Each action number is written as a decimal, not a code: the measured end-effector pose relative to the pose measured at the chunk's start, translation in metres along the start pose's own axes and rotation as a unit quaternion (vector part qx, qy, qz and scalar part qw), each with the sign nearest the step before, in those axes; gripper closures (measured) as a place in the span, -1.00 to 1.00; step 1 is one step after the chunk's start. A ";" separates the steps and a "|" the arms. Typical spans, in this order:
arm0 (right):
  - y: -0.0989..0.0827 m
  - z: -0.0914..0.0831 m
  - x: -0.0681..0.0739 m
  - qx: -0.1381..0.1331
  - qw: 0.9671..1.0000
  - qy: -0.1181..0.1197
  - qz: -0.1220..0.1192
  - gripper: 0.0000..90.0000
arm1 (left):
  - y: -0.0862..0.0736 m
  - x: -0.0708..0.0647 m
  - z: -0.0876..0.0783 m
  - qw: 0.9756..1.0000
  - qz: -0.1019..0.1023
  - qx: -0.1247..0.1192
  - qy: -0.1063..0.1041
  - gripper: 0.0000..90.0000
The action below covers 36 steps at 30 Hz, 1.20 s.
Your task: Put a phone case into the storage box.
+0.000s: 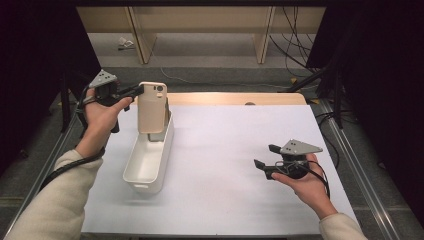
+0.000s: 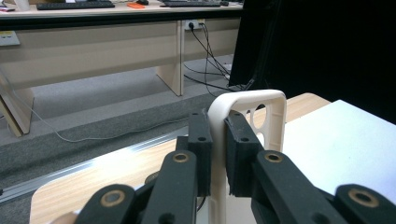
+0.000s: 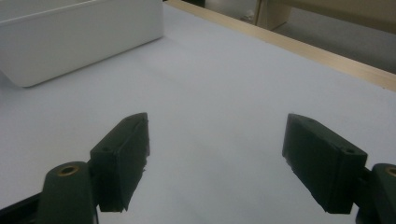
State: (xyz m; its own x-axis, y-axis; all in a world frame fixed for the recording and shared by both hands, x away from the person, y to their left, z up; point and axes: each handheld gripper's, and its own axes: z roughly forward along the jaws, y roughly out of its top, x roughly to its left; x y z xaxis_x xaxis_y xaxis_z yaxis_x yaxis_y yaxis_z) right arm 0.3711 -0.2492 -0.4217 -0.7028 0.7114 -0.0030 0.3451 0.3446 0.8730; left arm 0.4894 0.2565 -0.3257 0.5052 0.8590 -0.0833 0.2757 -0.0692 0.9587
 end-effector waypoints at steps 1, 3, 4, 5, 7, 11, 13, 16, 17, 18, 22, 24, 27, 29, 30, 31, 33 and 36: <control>0.000 0.000 0.000 0.000 1.000 0.000 0.001 -0.47 | -0.001 0.000 0.001 1.000 0.000 0.001 0.000 0.82; 0.000 0.000 0.000 0.000 1.000 0.000 0.001 -0.47 | -0.002 0.001 0.002 1.000 0.002 0.003 0.000 0.82; 0.000 0.000 0.000 -0.001 1.000 0.000 0.000 -0.47 | -0.003 0.001 0.003 1.000 0.003 0.004 0.000 0.82; 0.000 0.000 0.000 -0.001 1.000 0.001 0.001 -0.47 | -0.004 0.002 0.004 1.000 0.005 0.004 -0.002 0.82; 0.000 0.000 0.000 0.000 1.000 0.000 0.001 -0.47 | -0.005 0.003 0.005 1.000 0.003 0.003 -0.002 0.82; 0.000 0.000 0.000 0.001 1.000 0.000 0.000 -0.47 | -0.007 0.005 0.006 1.000 0.001 0.003 -0.004 0.82; 0.000 0.000 0.000 0.001 1.000 0.000 0.000 -0.47 | -0.008 0.006 0.007 1.000 0.001 0.003 -0.005 0.82; 0.000 0.000 0.000 0.001 1.000 -0.001 0.000 -0.47 | -0.010 0.007 0.007 1.000 0.000 0.003 -0.006 0.82; 0.000 0.000 0.000 0.001 1.000 -0.001 0.000 -0.47 | -0.011 0.008 0.008 1.000 0.000 0.003 -0.008 0.82; 0.000 0.000 0.000 0.001 1.000 0.000 0.000 -0.47 | -0.012 0.008 0.008 1.000 -0.001 0.002 -0.008 0.82; 0.000 0.000 0.000 0.002 1.000 0.000 -0.001 -0.47 | -0.017 0.010 0.010 1.000 -0.005 0.005 -0.008 0.82; 0.000 0.000 0.000 0.000 1.000 0.000 0.000 -0.47 | -0.019 0.011 0.011 1.000 -0.008 0.004 -0.008 0.82; 0.000 0.000 0.000 0.001 1.000 0.000 0.000 -0.47 | -0.021 0.012 0.012 1.000 -0.009 0.006 -0.008 0.82; 0.000 0.000 0.000 0.001 1.000 0.000 0.000 -0.47 | -0.022 0.012 0.013 1.000 -0.009 0.006 -0.008 0.82; 0.000 0.000 0.000 0.001 1.000 0.000 0.000 -0.47 | -0.023 0.012 0.013 1.000 -0.009 0.005 -0.007 0.82; 0.000 0.000 0.000 0.001 1.000 0.001 -0.001 -0.47 | -0.024 0.011 0.014 1.000 -0.010 0.005 -0.007 0.82; 0.000 0.000 0.000 0.001 1.000 0.001 -0.001 -0.47 | -0.025 0.011 0.015 1.000 -0.012 0.004 -0.007 0.82; 0.000 0.000 0.000 0.001 1.000 0.000 0.001 -0.47 | -0.028 0.012 0.016 1.000 -0.014 0.004 -0.007 0.82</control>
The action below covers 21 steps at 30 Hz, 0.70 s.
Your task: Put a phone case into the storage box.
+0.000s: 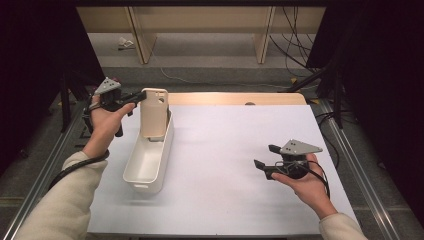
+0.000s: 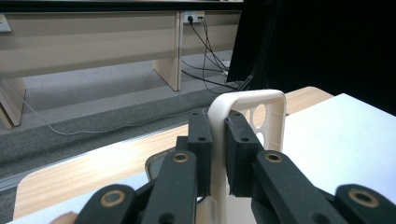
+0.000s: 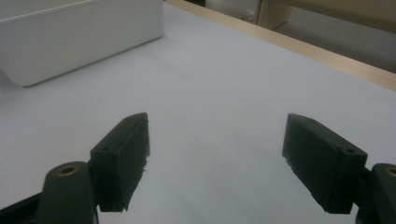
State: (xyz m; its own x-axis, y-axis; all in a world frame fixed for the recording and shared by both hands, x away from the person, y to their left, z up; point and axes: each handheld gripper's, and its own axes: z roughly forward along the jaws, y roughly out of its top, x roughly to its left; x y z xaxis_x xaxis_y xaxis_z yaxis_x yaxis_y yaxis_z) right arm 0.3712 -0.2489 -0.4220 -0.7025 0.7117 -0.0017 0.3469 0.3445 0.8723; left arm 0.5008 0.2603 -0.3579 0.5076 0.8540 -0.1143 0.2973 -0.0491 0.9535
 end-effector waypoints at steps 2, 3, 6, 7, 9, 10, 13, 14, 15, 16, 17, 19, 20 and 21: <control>0.000 0.000 0.000 0.000 1.000 0.001 -0.001 -0.47 | -0.002 0.001 0.001 1.000 -0.001 0.001 0.001 0.82; 0.000 0.000 0.000 0.001 1.000 0.001 -0.001 -0.47 | -0.003 0.001 0.001 1.000 -0.003 0.001 0.002 0.82; 0.000 0.000 0.000 0.001 1.000 0.000 -0.001 -0.47 | -0.007 0.002 0.003 1.000 -0.006 0.006 0.003 0.82; 0.000 0.000 0.000 0.001 1.000 0.000 -0.001 -0.47 | -0.009 0.002 0.003 1.000 -0.006 0.007 0.004 0.82; 0.000 0.000 0.000 0.001 1.000 0.000 -0.002 -0.47 | -0.011 0.003 0.005 1.000 -0.011 0.007 0.006 0.82; 0.000 0.001 0.000 0.001 1.000 0.000 -0.002 -0.47 | -0.012 0.004 0.005 1.000 -0.011 0.007 0.006 0.82; 0.000 0.000 0.000 0.001 1.000 0.000 -0.002 -0.47 | -0.014 0.004 0.007 1.000 -0.013 0.009 0.008 0.82; 0.000 0.000 0.000 0.001 1.000 0.000 -0.001 -0.47 | -0.015 0.004 0.007 1.000 -0.013 0.009 0.008 0.82; 0.000 0.001 0.000 0.001 1.000 0.000 -0.001 -0.47 | -0.015 0.004 0.008 1.000 -0.014 0.009 0.009 0.82; 0.000 0.001 0.000 0.001 1.000 0.000 -0.001 -0.47 | -0.016 0.004 0.008 1.000 -0.015 0.009 0.009 0.82; 0.000 0.001 0.000 0.001 1.000 0.000 -0.002 -0.47 | -0.017 0.004 0.009 1.000 -0.015 0.010 0.010 0.82; 0.000 0.001 0.000 0.001 1.000 0.000 -0.002 -0.47 | -0.019 0.005 0.010 1.000 -0.017 0.012 0.011 0.82; 0.000 0.001 0.000 0.001 1.000 0.000 -0.002 -0.47 | -0.020 0.005 0.011 1.000 -0.017 0.012 0.011 0.82; 0.000 0.000 0.000 0.001 1.000 0.000 -0.002 -0.47 | -0.020 0.005 0.011 1.000 -0.018 0.012 0.012 0.82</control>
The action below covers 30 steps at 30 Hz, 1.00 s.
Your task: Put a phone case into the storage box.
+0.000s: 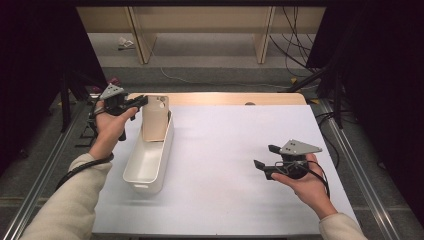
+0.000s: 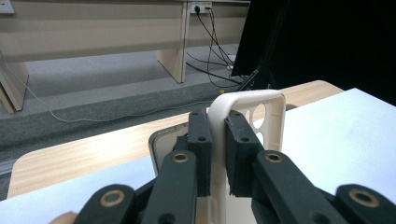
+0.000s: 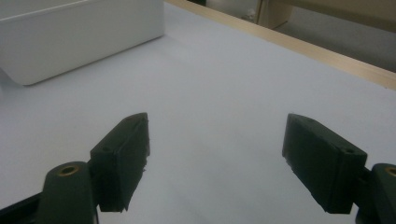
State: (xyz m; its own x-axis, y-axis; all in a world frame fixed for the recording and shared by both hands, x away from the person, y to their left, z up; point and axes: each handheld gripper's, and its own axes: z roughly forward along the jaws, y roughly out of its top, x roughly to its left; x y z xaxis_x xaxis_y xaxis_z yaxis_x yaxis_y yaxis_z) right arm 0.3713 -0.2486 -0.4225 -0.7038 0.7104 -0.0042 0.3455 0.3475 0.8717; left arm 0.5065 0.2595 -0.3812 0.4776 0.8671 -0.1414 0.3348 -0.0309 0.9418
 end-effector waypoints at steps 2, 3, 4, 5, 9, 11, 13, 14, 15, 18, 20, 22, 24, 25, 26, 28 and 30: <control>0.000 0.000 0.000 0.000 1.000 0.000 0.000 -0.47 | -0.001 0.000 0.001 1.000 -0.001 0.001 0.000 0.82; 0.000 0.000 0.000 0.000 1.000 0.000 0.000 -0.47 | -0.002 0.000 0.002 1.000 -0.001 0.002 0.000 0.82; 0.000 0.000 0.000 0.000 1.000 0.000 0.000 -0.47 | -0.003 0.000 0.002 1.000 -0.001 0.002 0.000 0.82; 0.000 0.000 0.000 0.000 1.000 0.000 -0.001 -0.47 | -0.004 0.000 0.002 1.000 -0.002 0.003 0.000 0.82; 0.000 0.000 0.000 0.001 1.000 0.001 -0.001 -0.47 | -0.006 0.001 0.004 1.000 -0.004 0.004 0.000 0.81; 0.000 0.000 0.000 0.001 1.000 0.001 -0.001 -0.47 | -0.007 0.001 0.004 1.000 -0.005 0.004 0.001 0.81; 0.000 0.000 0.000 0.001 1.000 0.001 -0.001 -0.47 | -0.008 0.002 0.005 1.000 -0.006 0.006 0.001 0.81; 0.000 0.000 0.000 0.001 1.000 0.001 -0.001 -0.47 | -0.008 0.002 0.005 1.000 -0.006 0.006 0.001 0.81; 0.000 0.000 0.000 0.001 1.000 0.001 -0.001 -0.47 | -0.009 0.002 0.006 1.000 -0.007 0.007 0.000 0.81; 0.000 0.000 0.000 0.001 1.000 0.001 -0.001 -0.47 | -0.011 0.003 0.007 1.000 -0.007 0.010 0.001 0.81; 0.000 0.000 0.000 0.000 1.000 0.001 -0.001 -0.47 | -0.012 0.003 0.007 1.000 -0.007 0.012 0.001 0.81; 0.000 0.000 0.000 0.000 1.000 0.001 -0.001 -0.47 | -0.014 0.004 0.008 1.000 -0.008 0.013 0.002 0.81; 0.000 0.000 0.000 0.001 1.000 0.001 -0.001 -0.47 | -0.015 0.004 0.008 1.000 -0.009 0.014 0.002 0.81; 0.000 0.000 0.000 0.001 1.000 0.001 -0.001 -0.47 | -0.015 0.005 0.008 1.000 -0.009 0.015 0.002 0.81; 0.000 0.000 0.000 0.001 1.000 0.001 -0.001 -0.47 | -0.015 0.005 0.008 1.000 -0.009 0.016 0.002 0.81; 0.000 0.001 0.000 0.000 1.000 0.002 -0.001 -0.46 | -0.016 0.006 0.009 1.000 -0.009 0.018 0.001 0.81; 0.000 0.001 0.000 0.001 1.000 0.002 0.000 -0.46 | -0.017 0.006 0.009 1.000 -0.009 0.018 0.001 0.81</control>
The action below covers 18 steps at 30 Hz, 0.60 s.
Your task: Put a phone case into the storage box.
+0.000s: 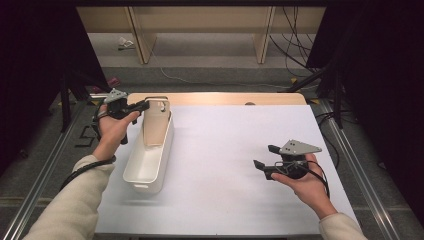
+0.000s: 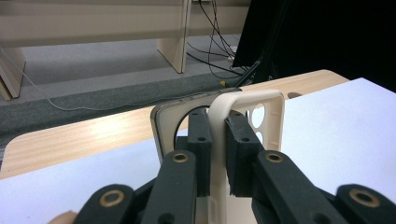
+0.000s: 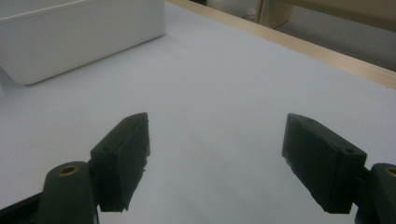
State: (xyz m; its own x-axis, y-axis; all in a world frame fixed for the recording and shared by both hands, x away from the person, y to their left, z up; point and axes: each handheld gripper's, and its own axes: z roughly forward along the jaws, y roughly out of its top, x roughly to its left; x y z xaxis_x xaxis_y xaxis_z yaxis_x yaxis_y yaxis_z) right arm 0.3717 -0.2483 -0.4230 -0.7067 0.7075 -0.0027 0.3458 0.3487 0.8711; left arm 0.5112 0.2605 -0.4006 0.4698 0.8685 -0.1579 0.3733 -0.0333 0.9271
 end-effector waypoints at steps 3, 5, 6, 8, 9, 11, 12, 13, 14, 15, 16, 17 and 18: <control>0.000 0.000 0.000 0.000 1.000 0.000 0.000 -0.46 | -0.001 0.000 0.001 1.000 -0.002 0.001 0.000 0.81; 0.000 0.000 0.000 0.000 1.000 0.000 0.000 -0.46 | -0.002 0.001 0.002 1.000 -0.003 0.002 0.001 0.81; 0.000 0.000 0.000 0.000 1.000 0.000 0.000 -0.46 | -0.002 0.001 0.002 1.000 -0.002 0.003 0.001 0.81; 0.000 0.000 0.000 0.000 1.000 0.000 0.000 -0.46 | -0.003 0.001 0.003 1.000 -0.003 0.004 0.002 0.81; 0.000 0.000 0.000 0.000 1.000 0.000 0.000 -0.46 | -0.003 0.002 0.003 1.000 -0.004 0.005 0.002 0.81; 0.000 0.000 0.000 0.000 1.000 0.000 0.000 -0.46 | -0.004 0.002 0.004 1.000 -0.005 0.004 0.002 0.81; 0.000 0.000 0.000 0.001 1.000 0.000 0.000 -0.46 | -0.004 0.002 0.004 1.000 -0.005 0.005 0.002 0.81; 0.000 0.000 0.000 0.000 1.000 0.000 0.000 -0.46 | -0.004 0.002 0.004 1.000 -0.005 0.005 0.002 0.81; 0.000 0.000 0.000 0.000 1.000 0.000 0.000 -0.46 | -0.003 0.003 0.004 1.000 -0.005 0.006 0.003 0.81; 0.000 0.000 0.000 0.000 1.000 0.000 0.000 -0.46 | -0.003 0.003 0.004 1.000 -0.004 0.006 0.003 0.80; 0.000 0.000 0.000 0.000 1.000 0.001 0.000 -0.46 | -0.003 0.003 0.004 1.000 -0.004 0.007 0.003 0.80; 0.000 0.000 0.000 0.000 1.000 0.001 0.000 -0.46 | -0.003 0.003 0.005 1.000 -0.004 0.007 0.004 0.80; 0.000 0.000 0.000 0.000 1.000 0.001 0.000 -0.46 | -0.003 0.004 0.005 1.000 -0.005 0.008 0.004 0.80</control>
State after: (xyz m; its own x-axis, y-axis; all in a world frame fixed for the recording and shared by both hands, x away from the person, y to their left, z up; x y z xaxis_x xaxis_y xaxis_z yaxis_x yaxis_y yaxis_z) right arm 0.3719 -0.2485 -0.4229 -0.7075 0.7067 -0.0016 0.3464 0.3487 0.8708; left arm 0.5157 0.2613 -0.4058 0.4592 0.8730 -0.1647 0.3902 -0.0317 0.9202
